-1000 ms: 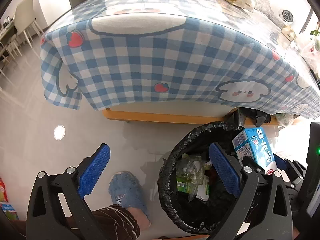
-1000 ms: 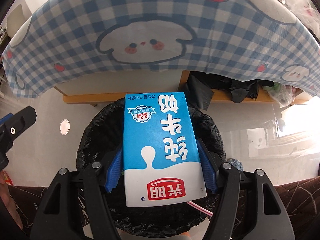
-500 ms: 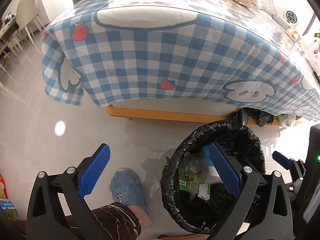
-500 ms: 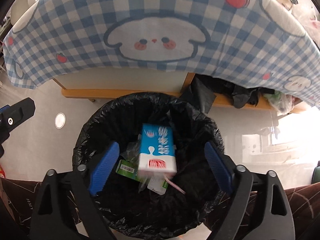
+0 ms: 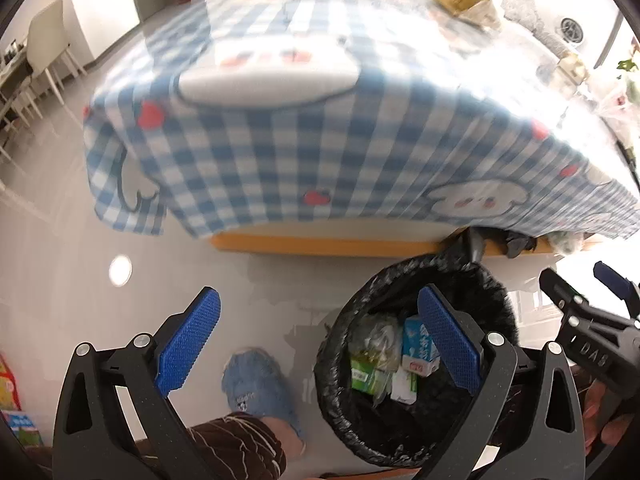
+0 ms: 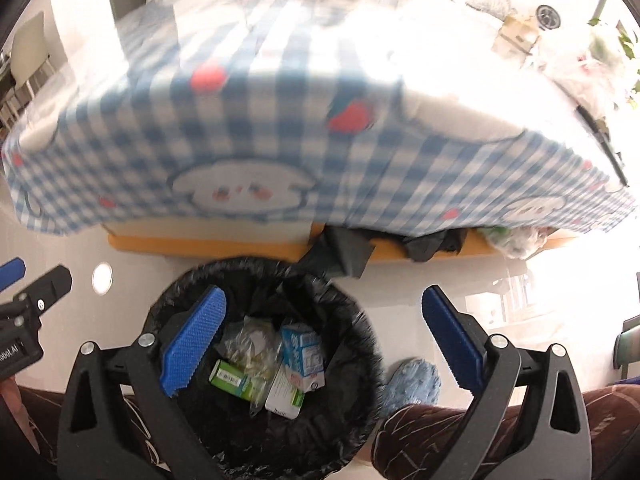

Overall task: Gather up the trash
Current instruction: 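Move the open right tool back over the table to the gold snack bag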

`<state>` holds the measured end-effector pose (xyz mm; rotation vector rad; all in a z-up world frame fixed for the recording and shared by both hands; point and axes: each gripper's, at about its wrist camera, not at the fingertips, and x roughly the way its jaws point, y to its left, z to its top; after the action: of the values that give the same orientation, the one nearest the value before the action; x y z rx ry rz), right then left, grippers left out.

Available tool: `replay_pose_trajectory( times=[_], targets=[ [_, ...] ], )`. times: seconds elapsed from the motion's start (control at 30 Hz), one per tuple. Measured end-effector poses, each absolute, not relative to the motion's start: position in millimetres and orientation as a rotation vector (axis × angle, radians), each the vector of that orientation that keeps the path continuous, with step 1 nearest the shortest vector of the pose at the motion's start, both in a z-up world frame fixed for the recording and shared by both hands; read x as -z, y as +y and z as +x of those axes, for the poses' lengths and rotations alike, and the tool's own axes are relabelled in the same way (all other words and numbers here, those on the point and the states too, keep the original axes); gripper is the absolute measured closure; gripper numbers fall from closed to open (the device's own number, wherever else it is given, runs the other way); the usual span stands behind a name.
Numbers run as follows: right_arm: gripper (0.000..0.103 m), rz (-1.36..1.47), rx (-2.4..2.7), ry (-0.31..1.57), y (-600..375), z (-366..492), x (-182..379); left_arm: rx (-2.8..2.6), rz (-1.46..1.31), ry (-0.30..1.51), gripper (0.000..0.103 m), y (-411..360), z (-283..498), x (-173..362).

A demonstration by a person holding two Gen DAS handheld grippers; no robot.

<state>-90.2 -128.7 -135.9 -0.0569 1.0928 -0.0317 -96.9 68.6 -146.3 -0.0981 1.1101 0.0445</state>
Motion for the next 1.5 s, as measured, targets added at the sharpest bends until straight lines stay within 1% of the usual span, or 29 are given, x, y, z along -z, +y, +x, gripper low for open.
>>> replay_pose_trajectory(
  times=[0.17, 0.4, 0.63, 0.9, 1.07, 1.5],
  targets=[
    [0.008, -0.063, 0.022, 1.011, -133, -88, 102, -0.026, -0.075, 1.093, 0.006, 65, -92, 129],
    [0.008, -0.051, -0.006, 0.912, -140, -79, 60, -0.027, -0.067, 1.023, 0.006, 55, -83, 99],
    [0.008, -0.052, -0.015, 0.851, -146, -63, 32, -0.014, -0.044, 0.972, 0.006, 42, -66, 75],
    [0.008, -0.024, -0.013, 0.816, -155, -30, 11, 0.013, -0.045, 0.941, 0.006, 29, -35, 51],
    [0.008, -0.013, -0.014, 0.811, -159, -5, 8, 0.019, -0.074, 0.922, 0.006, 32, -13, 38],
    [0.008, -0.014, -0.018, 0.79, -156, 73, -3, -0.014, -0.067, 0.909, 0.006, 39, 55, 27]
  ],
)
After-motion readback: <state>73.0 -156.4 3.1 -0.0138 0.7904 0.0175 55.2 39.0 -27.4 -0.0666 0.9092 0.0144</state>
